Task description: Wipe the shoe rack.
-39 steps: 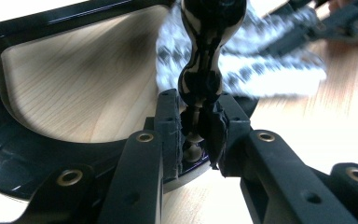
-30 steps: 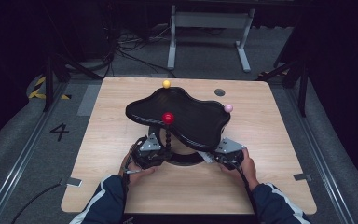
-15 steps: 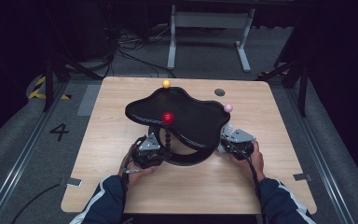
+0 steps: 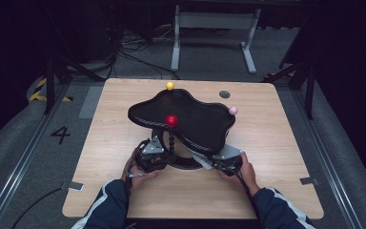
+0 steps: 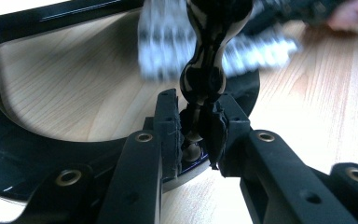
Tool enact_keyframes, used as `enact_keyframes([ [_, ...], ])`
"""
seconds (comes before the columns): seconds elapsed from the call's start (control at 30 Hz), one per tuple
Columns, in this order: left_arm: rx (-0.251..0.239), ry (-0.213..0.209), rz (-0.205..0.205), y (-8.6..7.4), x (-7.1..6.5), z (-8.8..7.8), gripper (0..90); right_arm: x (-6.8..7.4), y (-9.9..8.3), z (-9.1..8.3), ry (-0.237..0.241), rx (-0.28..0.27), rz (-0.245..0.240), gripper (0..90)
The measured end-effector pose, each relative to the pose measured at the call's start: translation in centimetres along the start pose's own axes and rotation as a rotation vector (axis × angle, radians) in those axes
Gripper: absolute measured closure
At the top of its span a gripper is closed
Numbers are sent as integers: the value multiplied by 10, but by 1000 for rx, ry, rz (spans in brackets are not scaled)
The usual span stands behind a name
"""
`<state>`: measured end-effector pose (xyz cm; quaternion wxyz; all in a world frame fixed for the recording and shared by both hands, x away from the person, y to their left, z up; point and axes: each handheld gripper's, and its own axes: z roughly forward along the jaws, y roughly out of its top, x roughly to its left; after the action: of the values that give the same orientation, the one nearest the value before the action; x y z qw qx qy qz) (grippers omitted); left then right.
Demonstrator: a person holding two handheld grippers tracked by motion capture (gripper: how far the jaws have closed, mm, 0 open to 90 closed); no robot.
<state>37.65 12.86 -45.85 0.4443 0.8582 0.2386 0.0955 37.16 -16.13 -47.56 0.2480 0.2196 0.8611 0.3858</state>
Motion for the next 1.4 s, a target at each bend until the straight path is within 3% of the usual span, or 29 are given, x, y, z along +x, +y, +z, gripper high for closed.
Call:
enact_keyframes([
  [0.13,-4,6,-9,0,-1,0,747,26,16,9,48,-22,-50,803],
  [0.2,2,8,-25,0,-3,0,747,34,23,12,38,-16,-61,802],
  [0.47,2,12,-4,0,-5,1,746,46,31,16,32,-39,-43,803],
  [0.63,10,22,2,0,-6,0,744,55,35,16,40,-51,-78,802],
  [0.77,12,20,6,0,-6,0,745,49,33,15,52,-47,-70,801],
  [0.83,17,20,6,1,-6,0,745,43,29,15,27,-33,-87,802],
  [0.9,18,17,8,1,-6,0,745,31,20,15,8,-24,-82,802],
  [0.97,15,15,7,0,-5,0,745,15,11,11,17,-31,-35,802],
  [1.03,16,14,10,0,-5,0,745,6,6,7,0,-19,-43,803],
  [1.13,19,13,11,1,-5,0,746,-1,0,3,5,-6,12,804],
  [1.27,23,15,12,1,-4,0,746,-5,0,3,8,-6,5,805],
  [1.4,21,11,22,1,-3,-1,747,-12,-3,3,-18,-3,2,809],
])
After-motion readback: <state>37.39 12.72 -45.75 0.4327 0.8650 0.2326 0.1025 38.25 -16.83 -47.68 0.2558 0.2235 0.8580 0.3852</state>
